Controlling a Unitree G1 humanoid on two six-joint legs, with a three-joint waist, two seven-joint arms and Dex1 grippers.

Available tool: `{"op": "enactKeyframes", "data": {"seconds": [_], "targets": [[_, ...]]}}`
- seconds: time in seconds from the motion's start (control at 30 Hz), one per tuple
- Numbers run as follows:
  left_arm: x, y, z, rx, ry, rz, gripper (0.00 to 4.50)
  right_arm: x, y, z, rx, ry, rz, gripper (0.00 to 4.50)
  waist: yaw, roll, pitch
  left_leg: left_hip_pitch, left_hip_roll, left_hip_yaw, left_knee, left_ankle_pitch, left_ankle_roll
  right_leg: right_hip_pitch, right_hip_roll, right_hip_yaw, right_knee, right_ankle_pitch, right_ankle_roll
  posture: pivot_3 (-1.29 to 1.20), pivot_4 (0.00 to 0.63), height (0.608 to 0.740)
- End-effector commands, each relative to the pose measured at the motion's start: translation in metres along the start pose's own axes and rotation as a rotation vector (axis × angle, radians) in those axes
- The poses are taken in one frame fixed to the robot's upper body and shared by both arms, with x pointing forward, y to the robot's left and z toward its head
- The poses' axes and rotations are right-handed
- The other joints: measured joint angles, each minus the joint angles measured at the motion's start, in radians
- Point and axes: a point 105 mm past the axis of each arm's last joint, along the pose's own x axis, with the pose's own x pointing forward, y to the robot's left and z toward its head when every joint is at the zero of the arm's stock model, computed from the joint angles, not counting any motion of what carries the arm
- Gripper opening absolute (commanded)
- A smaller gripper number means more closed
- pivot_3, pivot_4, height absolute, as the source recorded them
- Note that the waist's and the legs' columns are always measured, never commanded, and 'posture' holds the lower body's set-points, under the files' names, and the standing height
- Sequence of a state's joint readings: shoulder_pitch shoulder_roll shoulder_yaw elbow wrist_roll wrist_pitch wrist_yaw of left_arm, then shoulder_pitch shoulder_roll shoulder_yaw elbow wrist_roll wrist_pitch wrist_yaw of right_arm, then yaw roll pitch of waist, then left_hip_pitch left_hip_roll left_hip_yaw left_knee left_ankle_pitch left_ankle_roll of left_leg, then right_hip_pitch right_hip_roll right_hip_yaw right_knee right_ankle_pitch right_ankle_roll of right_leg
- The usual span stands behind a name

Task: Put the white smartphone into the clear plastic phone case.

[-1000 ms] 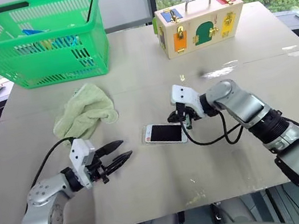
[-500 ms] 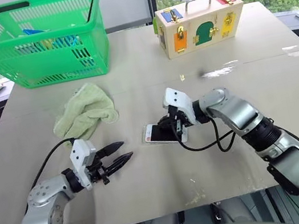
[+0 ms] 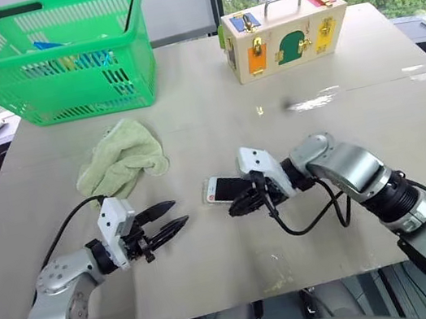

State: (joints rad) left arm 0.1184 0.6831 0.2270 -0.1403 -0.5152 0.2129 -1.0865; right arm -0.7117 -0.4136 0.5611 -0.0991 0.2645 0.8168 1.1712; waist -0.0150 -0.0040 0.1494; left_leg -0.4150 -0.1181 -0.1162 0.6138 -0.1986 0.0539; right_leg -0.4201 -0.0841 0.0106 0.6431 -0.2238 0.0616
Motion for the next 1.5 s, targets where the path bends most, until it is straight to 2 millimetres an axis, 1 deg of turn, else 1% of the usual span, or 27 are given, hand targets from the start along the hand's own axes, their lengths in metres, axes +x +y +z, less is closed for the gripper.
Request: {"op": "enactKeyframes", "data": {"seconds": [0.03, 0.13, 0.23, 0.33, 0.43, 0.57, 0.63, 0.7, 0.77, 0.83, 0.87, 0.93, 1.07, 1.33, 1.43, 1.5], "targets": [[-0.001, 0.001, 0.012, 0.039, -0.026, -0.002, 2.5, -0.002, -0.004, -0.004, -0.037, 0.039, -0.024, 0.0, 0.0, 0.0, 0.0, 0.0, 0.0, 0.0, 0.0, 0.0, 0.0, 0.0, 0.0, 0.0, 0.0, 0.0, 0.0, 0.0, 0.15, 0.74], [0.0, 0.001, 0.012, 0.04, -0.026, -0.003, 2.5, -0.005, -0.009, -0.013, -0.036, 0.08, -0.054, 0.0, 0.001, 0.0, 0.0, 0.0, 0.0, 0.0, 0.0, 0.0, 0.0, 0.0, 0.0, 0.0, 0.0, 0.0, 0.0, 0.0, 0.15, 0.74], [0.0, 0.002, 0.013, 0.043, -0.028, -0.004, 2.5, -0.013, -0.017, -0.023, -0.046, 0.133, -0.094, 0.0, 0.002, 0.0, 0.0, 0.0, 0.0, 0.0, 0.0, 0.0, 0.0, 0.0, 0.0, 0.0, 0.0, 0.0, 0.0, 0.0, 0.15, 0.74], [0.001, 0.003, 0.013, 0.044, -0.029, -0.006, 2.5, -0.017, -0.019, -0.023, -0.053, 0.144, -0.108, 0.0, 0.002, 0.0, 0.0, 0.0, 0.0, 0.0, 0.0, 0.0, 0.0, 0.0, 0.0, 0.0, 0.0, 0.0, 0.0, 0.0, 0.15, 0.74], [0.002, 0.003, 0.013, 0.045, -0.031, -0.007, 2.5, -0.019, -0.018, -0.019, -0.063, 0.135, -0.109, 0.0, 0.002, 0.0, 0.0, 0.0, 0.0, 0.0, 0.0, 0.0, 0.0, 0.0, 0.0, -0.001, 0.0, 0.0, 0.0, 0.0, 0.15, 0.74], [0.002, 0.004, 0.013, 0.045, -0.032, -0.008, 2.5, -0.018, -0.001, 0.016, -0.057, -0.045, -0.024, 0.0, 0.0, -0.001, 0.0, 0.0, 0.0, 0.0, 0.001, 0.0, 0.0, 0.0, 0.0, 0.0, 0.0, 0.0, 0.0, 0.0, 0.15, 0.74], [0.001, 0.004, 0.013, 0.046, -0.032, -0.008, 2.5, -0.018, -0.002, 0.029, -0.055, -0.111, -0.032, 0.0, 0.0, -0.001, 0.0, 0.0, 0.0, -0.001, 0.001, 0.0, 0.0, 0.0, 0.0, 0.0, 0.0, 0.0, 0.0, 0.0, 0.15, 0.74], [0.001, 0.005, 0.013, 0.047, -0.032, -0.008, 2.5, -0.017, -0.014, 0.041, -0.056, -0.165, -0.106, 0.0, 0.0, 0.0, 0.0, 0.0, 0.0, -0.001, 0.0, 0.0, 0.0, 0.0, 0.0, -0.001, 0.0, 0.0, 0.0, 0.0, 0.15, 0.74], [0.0, 0.005, 0.014, 0.048, -0.033, -0.007, 2.5, -0.014, -0.034, 0.045, -0.051, -0.18, -0.224, 0.0, 0.001, 0.0, 0.0, 0.0, 0.0, -0.001, 0.001, 0.0, 0.0, 0.0, 0.0, -0.001, 0.0, 0.0, 0.0, 0.0, 0.15, 0.74], [-0.001, 0.005, 0.014, 0.048, -0.032, -0.005, 2.5, -0.011, -0.051, 0.039, -0.048, -0.142, -0.319, 0.0, 0.001, -0.001, 0.0, 0.0, 0.0, 0.0, 0.001, 0.0, 0.0, 0.001, 0.0, 0.0, 0.0, 0.0, 0.0, 0.0, 0.15, 0.74], [-0.001, 0.005, 0.013, 0.048, -0.032, -0.005, 2.5, -0.009, -0.056, 0.036, -0.05, -0.122, -0.347, 0.0, 0.002, -0.001, 0.0, 0.0, 0.0, 0.0, 0.001, 0.0, 0.0, 0.0, 0.0, 0.0, 0.0, 0.0, 0.0, 0.0, 0.15, 0.74], [-0.002, 0.004, 0.013, 0.046, -0.032, -0.003, 2.5, -0.006, -0.066, 0.032, -0.059, -0.092, -0.39, 0.0, 0.003, -0.001, 0.0, 0.0, 0.0, 0.0, 0.001, 0.001, -0.001, 0.001, 0.0, -0.001, 0.0, 0.001, 0.0, 0.0, 0.15, 0.74], [-0.002, 0.004, 0.012, 0.045, -0.033, 0.002, 2.5, -0.001, -0.077, 0.03, -0.084, -0.058, -0.433, 0.0, -0.001, 0.0, 0.0, 0.0, 0.0, 0.0, 0.0, 0.003, -0.005, 0.0, 0.001, 0.0, 0.0, 0.001, -0.001, 0.0, 0.15, 0.74], [-0.004, 0.002, 0.009, 0.04, -0.032, 0.007, 2.5, 0.005, -0.087, 0.024, -0.143, 0.015, -0.455, 0.0, -0.005, 0.0, 0.0, 0.0, 0.0, 0.0, 0.0, 0.003, -0.004, 0.0, 0.002, 0.001, 0.0, 0.001, -0.001, 0.0, 0.15, 0.74], [-0.005, 0.002, 0.01, 0.041, -0.032, 0.007, 2.5, 0.008, -0.085, 0.023, -0.153, 0.026, -0.436, 0.0, -0.004, 0.0, 0.0, 0.0, 0.0, -0.001, 0.0, 0.003, -0.004, 0.0, 0.003, 0.001, 0.001, 0.001, -0.001, 0.0, 0.15, 0.74], [-0.005, 0.003, 0.01, 0.043, -0.032, 0.007, 2.5, 0.01, -0.08, 0.023, -0.159, 0.025, -0.409, 0.0, -0.003, 0.0, 0.0, 0.0, 0.0, -0.001, 0.0, 0.003, -0.004, 0.0, 0.003, 0.001, 0.001, 0.001, -0.001, 0.0, 0.15, 0.74]]}}
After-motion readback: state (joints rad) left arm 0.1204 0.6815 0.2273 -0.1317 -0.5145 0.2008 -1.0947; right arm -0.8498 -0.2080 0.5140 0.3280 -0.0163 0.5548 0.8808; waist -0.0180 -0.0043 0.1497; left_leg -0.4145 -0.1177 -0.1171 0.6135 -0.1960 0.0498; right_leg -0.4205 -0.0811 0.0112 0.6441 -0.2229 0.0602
